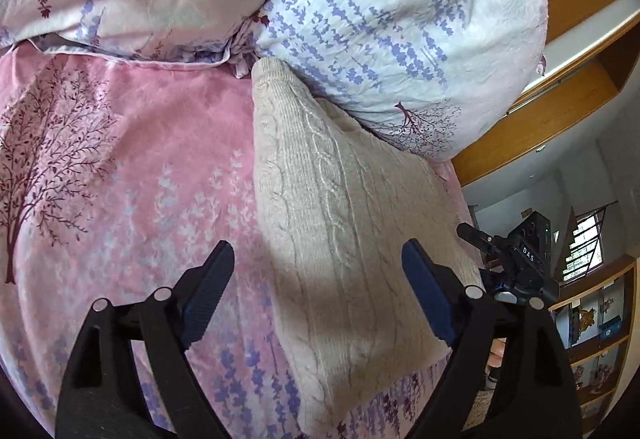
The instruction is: Fold small clothes
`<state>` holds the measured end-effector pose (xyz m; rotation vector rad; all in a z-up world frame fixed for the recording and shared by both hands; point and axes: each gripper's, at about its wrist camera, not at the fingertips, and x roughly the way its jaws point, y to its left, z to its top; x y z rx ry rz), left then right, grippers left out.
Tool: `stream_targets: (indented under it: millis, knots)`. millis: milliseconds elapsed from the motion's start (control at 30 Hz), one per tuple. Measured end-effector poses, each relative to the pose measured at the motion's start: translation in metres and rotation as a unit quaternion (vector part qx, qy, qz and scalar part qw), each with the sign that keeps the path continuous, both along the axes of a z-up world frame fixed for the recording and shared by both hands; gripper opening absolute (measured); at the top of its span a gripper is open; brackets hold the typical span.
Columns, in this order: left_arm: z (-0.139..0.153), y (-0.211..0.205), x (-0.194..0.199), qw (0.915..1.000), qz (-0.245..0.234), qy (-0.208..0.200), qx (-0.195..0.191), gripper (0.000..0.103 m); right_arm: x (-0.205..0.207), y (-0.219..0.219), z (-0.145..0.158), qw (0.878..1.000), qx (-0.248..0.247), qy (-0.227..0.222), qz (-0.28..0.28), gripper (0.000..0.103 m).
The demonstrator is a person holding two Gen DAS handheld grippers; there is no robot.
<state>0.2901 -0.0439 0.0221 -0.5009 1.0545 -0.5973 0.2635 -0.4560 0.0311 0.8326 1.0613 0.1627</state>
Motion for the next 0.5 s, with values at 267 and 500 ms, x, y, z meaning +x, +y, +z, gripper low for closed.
stream_targets:
  millis: [267,500]
  knots:
    - [-0.013,-0.026,0.017,0.9996,-0.013,0.014,-0.022,0.077,0.005,0.019,-0.011,0.998,0.031,-0.015,0.043,0.062]
    - [-0.010,-0.041,0.018,0.9999,0.000,-0.003,-0.016,0.046,-0.005,0.035,0.000,0.997,0.012,-0.053,0.057,0.034]
